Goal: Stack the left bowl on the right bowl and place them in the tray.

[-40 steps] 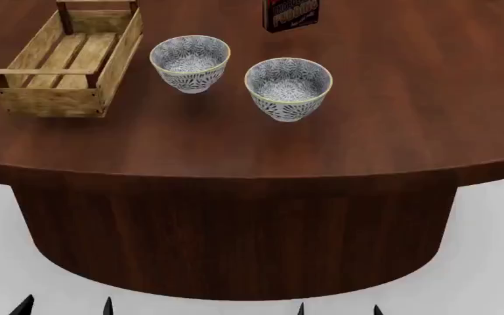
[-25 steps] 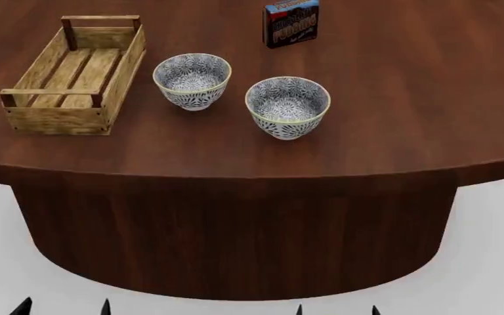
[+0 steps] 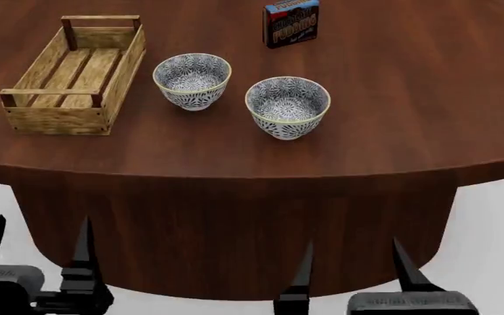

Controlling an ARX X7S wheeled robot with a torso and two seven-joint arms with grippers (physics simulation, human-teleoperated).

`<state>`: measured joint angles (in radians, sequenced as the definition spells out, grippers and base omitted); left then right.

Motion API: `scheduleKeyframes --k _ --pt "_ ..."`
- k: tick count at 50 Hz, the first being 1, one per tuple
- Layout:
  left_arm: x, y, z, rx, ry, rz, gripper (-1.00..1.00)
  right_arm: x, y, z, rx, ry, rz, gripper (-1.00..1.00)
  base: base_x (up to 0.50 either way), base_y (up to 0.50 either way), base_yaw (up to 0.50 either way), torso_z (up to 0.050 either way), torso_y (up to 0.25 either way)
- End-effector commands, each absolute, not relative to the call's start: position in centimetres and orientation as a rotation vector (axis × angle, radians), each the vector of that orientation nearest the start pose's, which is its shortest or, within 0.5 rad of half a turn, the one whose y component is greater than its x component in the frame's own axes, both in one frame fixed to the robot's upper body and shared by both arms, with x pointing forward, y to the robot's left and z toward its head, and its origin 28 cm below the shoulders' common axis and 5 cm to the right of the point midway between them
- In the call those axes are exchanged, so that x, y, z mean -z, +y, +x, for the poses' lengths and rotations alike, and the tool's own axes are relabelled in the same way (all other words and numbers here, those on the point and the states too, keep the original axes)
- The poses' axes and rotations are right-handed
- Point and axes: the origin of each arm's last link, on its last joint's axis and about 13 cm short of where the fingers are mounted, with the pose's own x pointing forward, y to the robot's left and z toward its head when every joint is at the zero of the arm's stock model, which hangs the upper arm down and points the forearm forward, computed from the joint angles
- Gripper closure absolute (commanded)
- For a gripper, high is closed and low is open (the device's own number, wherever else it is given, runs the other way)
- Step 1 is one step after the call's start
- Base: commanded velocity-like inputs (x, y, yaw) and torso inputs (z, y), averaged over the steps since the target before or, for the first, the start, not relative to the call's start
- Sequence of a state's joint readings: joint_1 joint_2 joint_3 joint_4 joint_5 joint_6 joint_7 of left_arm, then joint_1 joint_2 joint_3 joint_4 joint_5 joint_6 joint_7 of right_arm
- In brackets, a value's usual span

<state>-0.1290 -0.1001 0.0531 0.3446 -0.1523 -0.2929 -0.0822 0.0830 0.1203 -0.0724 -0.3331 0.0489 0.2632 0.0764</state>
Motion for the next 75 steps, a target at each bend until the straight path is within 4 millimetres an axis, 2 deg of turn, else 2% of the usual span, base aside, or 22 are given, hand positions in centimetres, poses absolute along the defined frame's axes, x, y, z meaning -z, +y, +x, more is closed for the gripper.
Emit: scheduleKeyframes --k 1,6,9,17,20,21,24,25,27,29,45,75 --pt "-17.5 21.5 23.4 0.053 -0.304 -0.026 -1.00 -15.9 -11.8 22.7 0.012 -0.287 -0.145 -1.00 0.00 0.00 0.00 0.000 0.000" --pt "-20.7 22.1 22.0 0.036 -0.358 -0.012 -1.00 -19.4 -12.4 21.8 0.053 -0.331 -0.173 -1.00 0.00 0.00 0.00 0.000 0.000" --pt "-22.7 22.5 21.1 0.005 -0.387 -0.020 -1.00 -21.3 -12.2 21.4 0.076 -0.351 -0.199 -1.00 0.00 0.00 0.00 0.000 0.000" --pt "-26.0 23.5 18.0 -0.068 -0.442 -0.028 -1.00 -24.6 -11.7 20.3 0.122 -0.401 -0.236 -1.00 0.00 0.00 0.00 0.000 0.000" --pt "-26.7 23.5 16.7 -0.098 -0.485 -0.009 -1.00 -26.4 -13.2 19.6 0.300 -0.480 -0.277 -1.00 0.00 0.00 0.00 0.000 0.000" --pt "-26.9 23.5 16.2 -0.091 -0.488 -0.023 -1.00 -26.7 -13.2 19.2 0.332 -0.513 -0.258 -1.00 0.00 0.00 0.00 0.000 0.000" --pt "-27.5 24.0 15.0 -0.157 -0.519 -0.008 -1.00 -26.5 -12.3 17.4 0.342 -0.471 -0.253 -1.00 0.00 0.00 0.00 0.000 0.000" --pt "-27.3 24.4 14.7 -0.172 -0.506 0.024 -1.00 -26.3 -12.1 16.7 0.277 -0.428 -0.254 -1.00 0.00 0.00 0.00 0.000 0.000" --pt "-26.7 25.1 13.9 -0.218 -0.514 0.078 -1.00 -26.3 -12.1 16.1 0.277 -0.415 -0.284 -1.00 0.00 0.00 0.00 0.000 0.000" --pt "-27.1 25.1 13.0 -0.192 -0.549 -0.032 -1.00 -26.3 -12.0 15.9 0.265 -0.403 -0.296 -1.00 0.00 0.00 0.00 0.000 0.000" --pt "-27.6 24.3 13.1 -0.183 -0.552 -0.029 -1.00 -26.3 -12.4 15.2 0.270 -0.425 -0.275 -1.00 0.27 0.19 0.00 0.000 0.000" --pt "-27.6 23.9 12.6 -0.187 -0.549 -0.023 -1.00 -26.3 -12.2 15.3 0.255 -0.426 -0.271 -1.00 0.38 0.21 0.00 0.000 0.001"
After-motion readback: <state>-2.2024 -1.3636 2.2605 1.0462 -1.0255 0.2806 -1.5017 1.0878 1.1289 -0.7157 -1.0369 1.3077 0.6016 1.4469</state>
